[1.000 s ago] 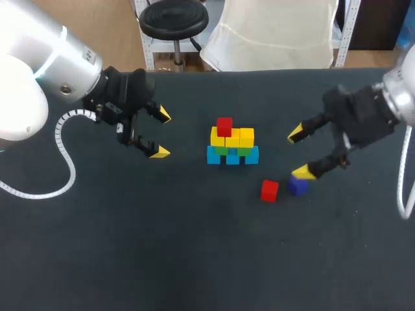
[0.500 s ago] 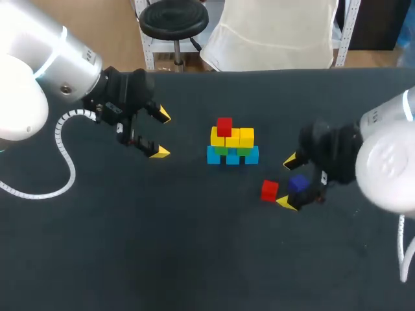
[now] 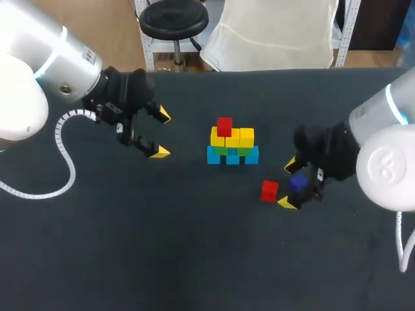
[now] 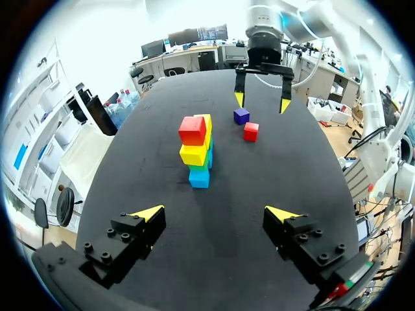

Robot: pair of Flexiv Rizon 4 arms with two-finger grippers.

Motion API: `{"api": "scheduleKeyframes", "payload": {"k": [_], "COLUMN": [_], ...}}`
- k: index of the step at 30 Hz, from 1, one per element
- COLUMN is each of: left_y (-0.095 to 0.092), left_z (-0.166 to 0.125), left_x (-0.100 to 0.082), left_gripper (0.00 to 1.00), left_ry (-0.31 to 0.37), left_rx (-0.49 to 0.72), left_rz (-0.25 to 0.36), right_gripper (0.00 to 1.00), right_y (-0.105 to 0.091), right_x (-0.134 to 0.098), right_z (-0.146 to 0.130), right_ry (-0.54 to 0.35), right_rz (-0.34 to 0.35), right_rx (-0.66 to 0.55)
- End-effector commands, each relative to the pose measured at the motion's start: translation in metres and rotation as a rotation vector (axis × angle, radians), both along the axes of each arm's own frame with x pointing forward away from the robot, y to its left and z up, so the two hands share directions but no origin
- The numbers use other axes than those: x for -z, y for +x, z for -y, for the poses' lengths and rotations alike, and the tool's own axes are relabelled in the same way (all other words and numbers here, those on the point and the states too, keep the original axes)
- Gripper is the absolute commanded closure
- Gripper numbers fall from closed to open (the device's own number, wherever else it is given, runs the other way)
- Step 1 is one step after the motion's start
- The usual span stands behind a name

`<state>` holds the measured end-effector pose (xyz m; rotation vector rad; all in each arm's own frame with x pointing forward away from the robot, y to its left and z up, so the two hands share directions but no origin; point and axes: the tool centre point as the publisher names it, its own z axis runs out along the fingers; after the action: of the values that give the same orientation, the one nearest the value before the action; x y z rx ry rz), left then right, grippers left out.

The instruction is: Place the blue cubes, place green cubes on the blue cubes, place the yellow cubes on the green cubes, then place the red cubes on the yellow cubes, and place purple cube on the red cubes.

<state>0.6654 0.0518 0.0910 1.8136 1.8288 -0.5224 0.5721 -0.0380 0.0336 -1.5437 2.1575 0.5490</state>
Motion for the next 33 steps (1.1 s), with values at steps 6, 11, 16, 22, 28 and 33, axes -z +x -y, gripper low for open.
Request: {"api": "scheduleKeyframes", "payload": {"k": [6,11,16,22,28,33], "left_y": [0.000,0.000,0.000,0.000,0.000,0.000], "left_z": [-0.001,-0.001,-0.001,-0.001,-0.001,-0.001], "left_x": [0.001,0.001,0.001,0.001,0.001,0.001], "left_gripper": [0.00,0.00,0.00,0.00,0.00,0.00], "left_ry": [-0.001,-0.001,-0.001,-0.001,-0.001,-0.001], "left_rx": [0.002,0.002,0.002,0.002,0.002,0.002], "left_rz": [0.001,0.001,0.001,0.001,0.001,0.001], "right_gripper": [0.00,0.00,0.00,0.00,0.00,0.00], "right_y": [0.009,0.009,0.009,0.012,0.014,0.013], "right_x": [0.005,0.005,0.005,0.007,0.020,0.027], "right_z": [-0.002,-0.002,-0.002,-0.002,-0.005,-0.006], "right_ry": [0.068,0.068,0.068,0.055,0.045,0.030], "right_rz": [-0.044,-0.044,-0.044,-0.008,0.013,0.049], "right_rx": [-0.014,-0.014,-0.014,-0.033,-0.022,0.002]}}
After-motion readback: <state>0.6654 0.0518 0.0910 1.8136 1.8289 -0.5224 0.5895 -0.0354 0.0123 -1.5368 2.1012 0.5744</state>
